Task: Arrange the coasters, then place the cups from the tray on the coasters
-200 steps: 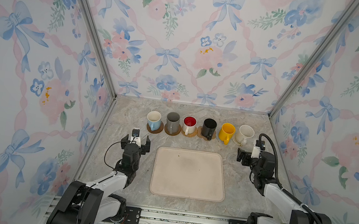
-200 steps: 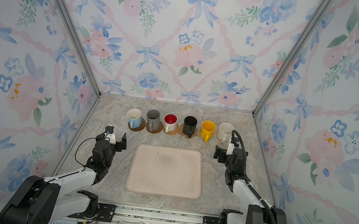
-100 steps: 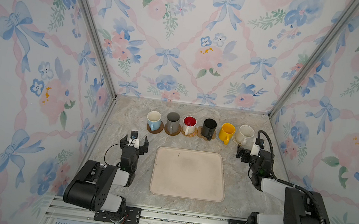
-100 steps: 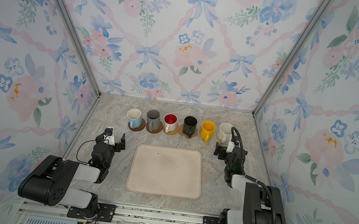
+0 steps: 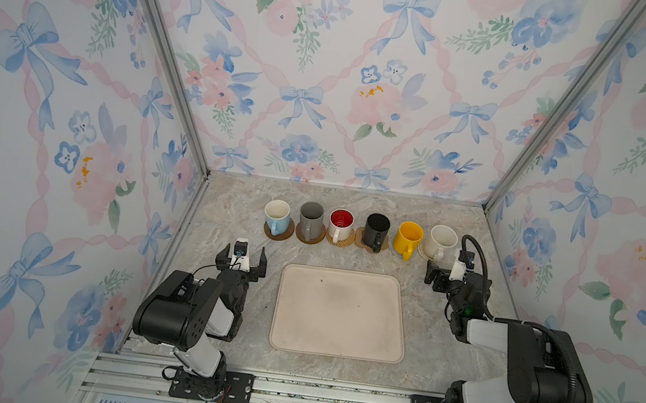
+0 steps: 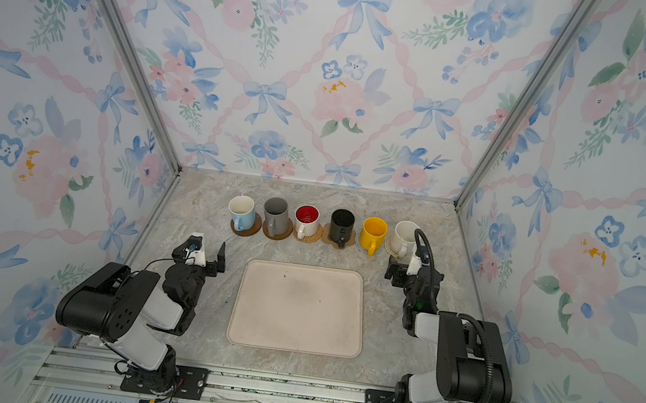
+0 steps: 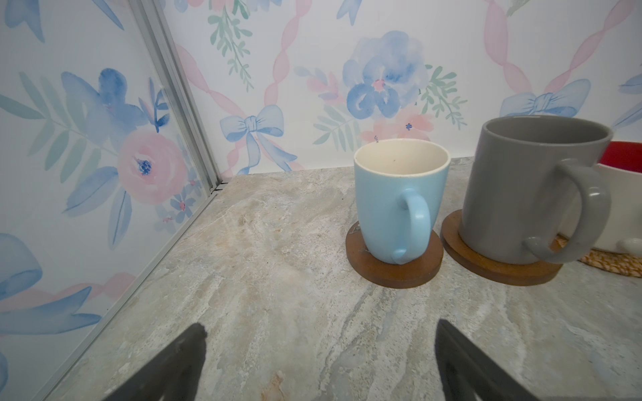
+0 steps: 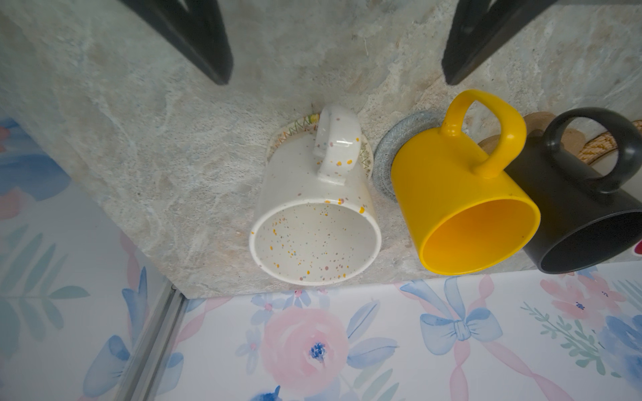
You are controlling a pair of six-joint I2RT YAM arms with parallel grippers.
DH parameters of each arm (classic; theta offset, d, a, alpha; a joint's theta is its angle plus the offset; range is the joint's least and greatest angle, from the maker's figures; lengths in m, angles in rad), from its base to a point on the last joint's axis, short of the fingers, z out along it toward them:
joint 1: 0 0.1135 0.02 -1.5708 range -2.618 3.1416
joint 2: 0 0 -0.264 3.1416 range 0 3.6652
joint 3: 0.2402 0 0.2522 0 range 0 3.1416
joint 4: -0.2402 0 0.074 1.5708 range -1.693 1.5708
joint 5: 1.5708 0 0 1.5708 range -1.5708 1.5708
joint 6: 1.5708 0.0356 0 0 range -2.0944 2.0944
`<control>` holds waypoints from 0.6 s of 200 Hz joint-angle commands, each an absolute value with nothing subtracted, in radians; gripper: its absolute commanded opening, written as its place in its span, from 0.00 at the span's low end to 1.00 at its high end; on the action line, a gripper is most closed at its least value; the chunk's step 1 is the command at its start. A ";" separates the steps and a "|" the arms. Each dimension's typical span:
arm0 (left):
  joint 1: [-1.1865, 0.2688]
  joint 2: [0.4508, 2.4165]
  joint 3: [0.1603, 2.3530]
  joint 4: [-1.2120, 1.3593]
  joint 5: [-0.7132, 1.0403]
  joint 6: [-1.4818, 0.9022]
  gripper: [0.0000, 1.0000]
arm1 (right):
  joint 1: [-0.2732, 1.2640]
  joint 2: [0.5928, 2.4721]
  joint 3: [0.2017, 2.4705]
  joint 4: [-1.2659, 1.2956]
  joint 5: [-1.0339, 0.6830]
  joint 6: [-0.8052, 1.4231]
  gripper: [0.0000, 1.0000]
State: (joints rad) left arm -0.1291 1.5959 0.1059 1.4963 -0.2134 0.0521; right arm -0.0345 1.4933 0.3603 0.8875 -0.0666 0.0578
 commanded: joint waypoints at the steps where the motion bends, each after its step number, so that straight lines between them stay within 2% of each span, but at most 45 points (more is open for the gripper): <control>1: -0.121 1.603 0.089 1.553 -0.151 0.078 0.98 | -0.001 1.544 0.395 0.904 -0.037 0.016 0.97; 52: -0.118 1.620 0.001 1.709 -0.015 0.116 0.98 | 0.021 1.546 0.391 0.906 0.000 0.000 0.97; 120: -0.118 1.631 0.004 1.722 -0.038 0.110 0.98 | 0.021 1.546 0.391 0.906 0.000 -0.001 0.97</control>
State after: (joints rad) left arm -0.1234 1.6184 0.0055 1.6184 -0.0429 0.0982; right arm 0.0151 1.5414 0.3740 0.8871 -0.0139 0.0135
